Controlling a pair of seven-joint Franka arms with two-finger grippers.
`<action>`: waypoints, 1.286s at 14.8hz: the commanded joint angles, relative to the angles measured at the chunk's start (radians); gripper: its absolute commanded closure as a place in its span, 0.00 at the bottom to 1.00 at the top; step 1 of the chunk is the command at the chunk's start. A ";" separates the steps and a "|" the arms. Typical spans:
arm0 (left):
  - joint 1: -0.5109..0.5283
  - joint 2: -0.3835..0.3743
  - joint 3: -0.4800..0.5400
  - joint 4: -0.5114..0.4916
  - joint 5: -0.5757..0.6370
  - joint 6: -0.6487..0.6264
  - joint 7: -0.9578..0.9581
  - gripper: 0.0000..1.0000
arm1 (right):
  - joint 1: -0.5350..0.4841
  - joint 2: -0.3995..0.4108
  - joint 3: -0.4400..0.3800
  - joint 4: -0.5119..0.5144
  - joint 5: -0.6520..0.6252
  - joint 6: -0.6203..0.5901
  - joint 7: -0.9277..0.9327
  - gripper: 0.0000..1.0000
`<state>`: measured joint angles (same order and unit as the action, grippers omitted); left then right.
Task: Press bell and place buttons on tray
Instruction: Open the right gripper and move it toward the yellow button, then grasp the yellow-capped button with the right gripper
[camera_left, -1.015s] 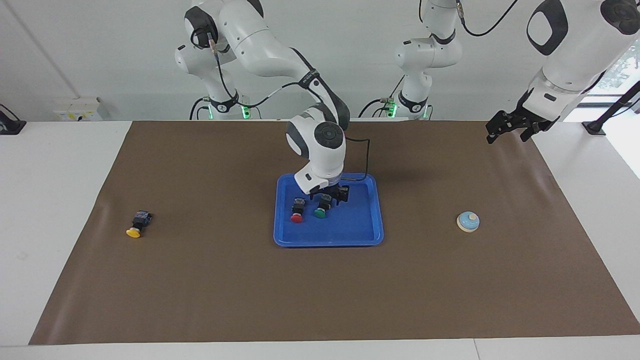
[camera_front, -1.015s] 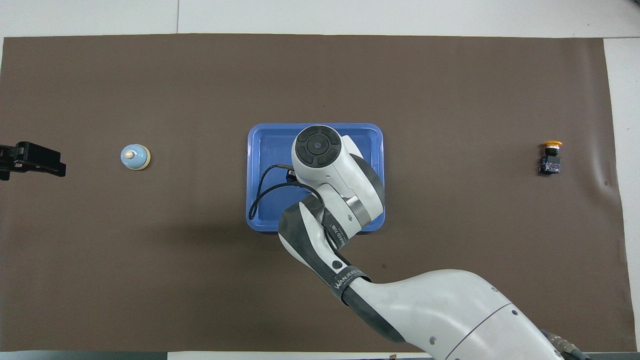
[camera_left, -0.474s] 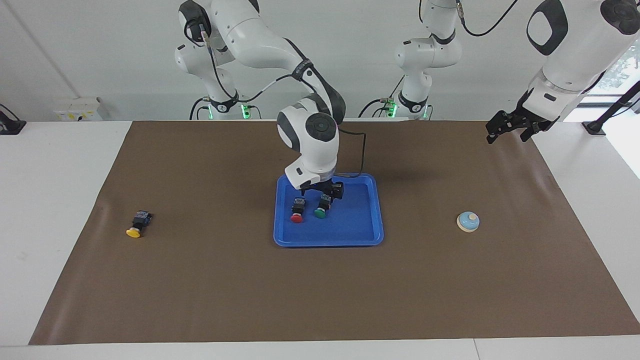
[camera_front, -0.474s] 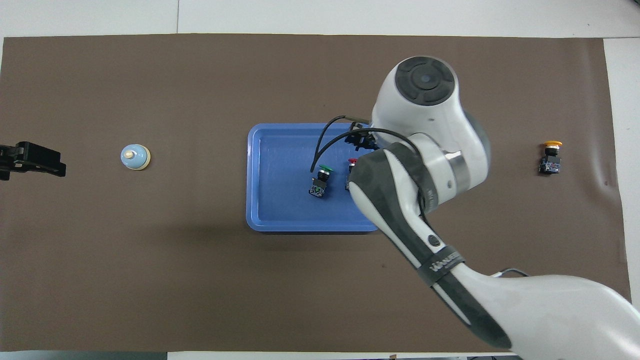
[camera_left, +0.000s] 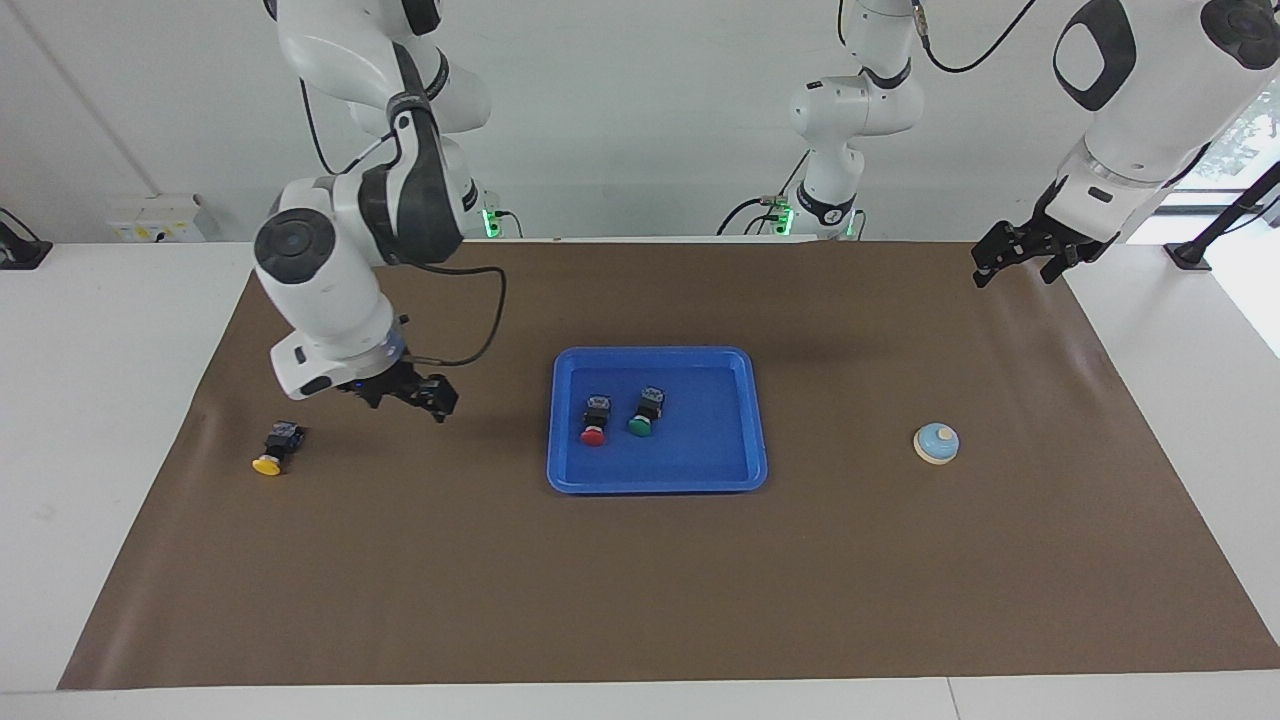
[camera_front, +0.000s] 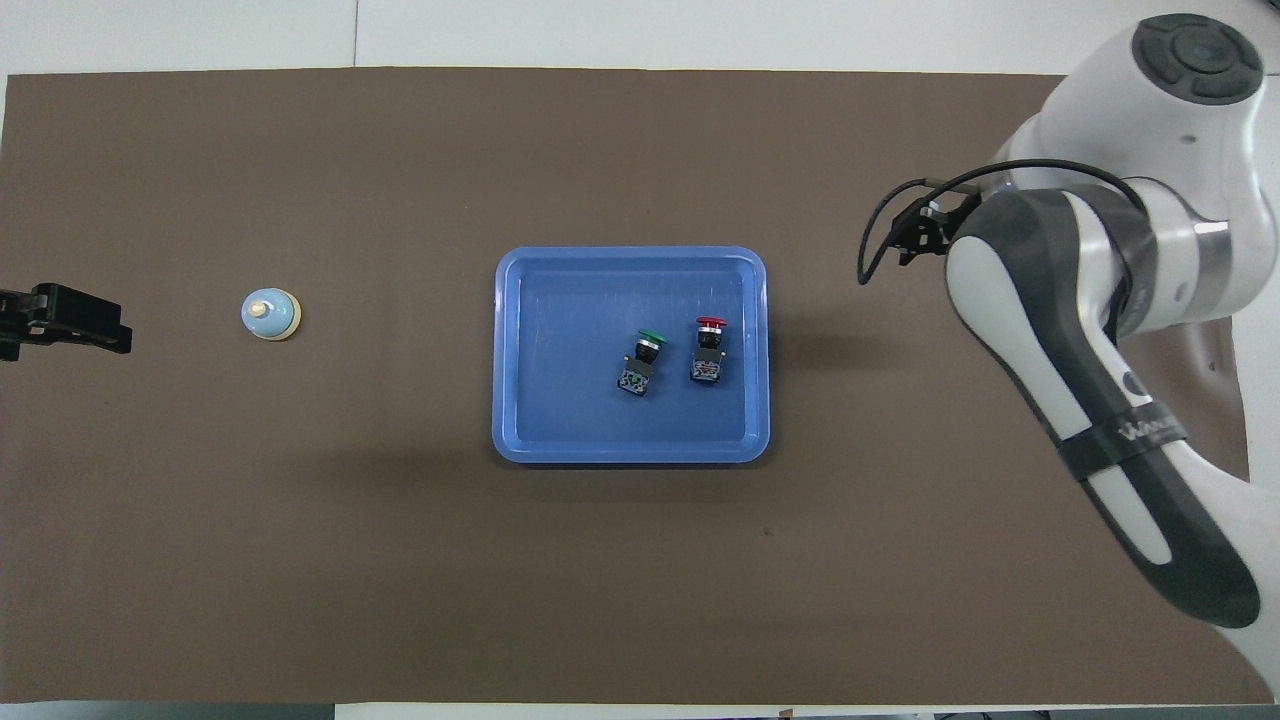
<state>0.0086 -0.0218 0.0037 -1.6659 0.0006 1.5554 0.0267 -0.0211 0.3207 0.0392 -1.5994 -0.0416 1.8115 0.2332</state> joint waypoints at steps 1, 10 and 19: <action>0.004 -0.007 0.001 0.005 -0.013 -0.011 -0.010 0.00 | -0.115 -0.028 0.018 -0.069 -0.018 0.020 -0.125 0.00; 0.004 -0.007 0.001 0.005 -0.013 -0.011 -0.010 0.00 | -0.304 -0.106 0.018 -0.453 -0.018 0.503 -0.297 0.00; 0.004 -0.007 0.001 0.005 -0.013 -0.011 -0.010 0.00 | -0.350 -0.031 0.019 -0.513 -0.018 0.681 -0.336 0.00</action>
<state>0.0086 -0.0218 0.0037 -1.6659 0.0006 1.5554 0.0266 -0.3501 0.2859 0.0413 -2.1023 -0.0539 2.4686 -0.0851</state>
